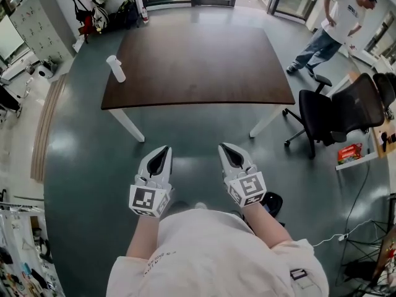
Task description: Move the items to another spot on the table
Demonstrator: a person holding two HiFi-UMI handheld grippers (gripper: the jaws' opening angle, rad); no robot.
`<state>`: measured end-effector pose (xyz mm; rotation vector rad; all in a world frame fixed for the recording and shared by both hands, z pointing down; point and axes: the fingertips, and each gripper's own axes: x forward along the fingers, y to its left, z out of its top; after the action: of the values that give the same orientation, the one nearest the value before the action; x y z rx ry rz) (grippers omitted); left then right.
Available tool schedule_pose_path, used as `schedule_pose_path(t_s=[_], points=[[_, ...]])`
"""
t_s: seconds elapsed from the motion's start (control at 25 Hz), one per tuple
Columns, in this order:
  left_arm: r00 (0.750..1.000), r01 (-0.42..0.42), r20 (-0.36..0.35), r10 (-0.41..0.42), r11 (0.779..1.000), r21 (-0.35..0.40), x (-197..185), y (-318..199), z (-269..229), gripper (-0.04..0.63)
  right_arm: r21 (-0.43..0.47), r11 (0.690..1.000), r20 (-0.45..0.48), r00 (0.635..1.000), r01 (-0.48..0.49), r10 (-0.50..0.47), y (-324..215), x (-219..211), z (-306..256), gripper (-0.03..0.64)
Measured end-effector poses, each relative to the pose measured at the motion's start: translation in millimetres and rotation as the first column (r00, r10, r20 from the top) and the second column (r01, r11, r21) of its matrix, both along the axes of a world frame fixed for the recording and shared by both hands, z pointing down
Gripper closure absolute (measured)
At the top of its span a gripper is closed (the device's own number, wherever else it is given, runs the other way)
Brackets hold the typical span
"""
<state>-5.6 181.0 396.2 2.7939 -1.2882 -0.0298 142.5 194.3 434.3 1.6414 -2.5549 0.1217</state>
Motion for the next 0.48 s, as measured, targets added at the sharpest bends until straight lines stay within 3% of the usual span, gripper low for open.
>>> schedule_pose_path(t_s=[0.16,0.48], points=[[0.998,0.056,0.014,-0.056,0.998,-0.007,-3.8,4.5,8.7,0.578,-0.014,0.999,-0.002,0.999,0.039,-0.039,-3.6,1.2,8.8,0.626],[0.987,0.16,-0.001,-0.16,0.987,-0.03,-52.8,-22.8,17.5,0.578,-0.043,0.988,0.009,0.989,0.145,-0.145,-34.3,-50.4,18.3,0.626]])
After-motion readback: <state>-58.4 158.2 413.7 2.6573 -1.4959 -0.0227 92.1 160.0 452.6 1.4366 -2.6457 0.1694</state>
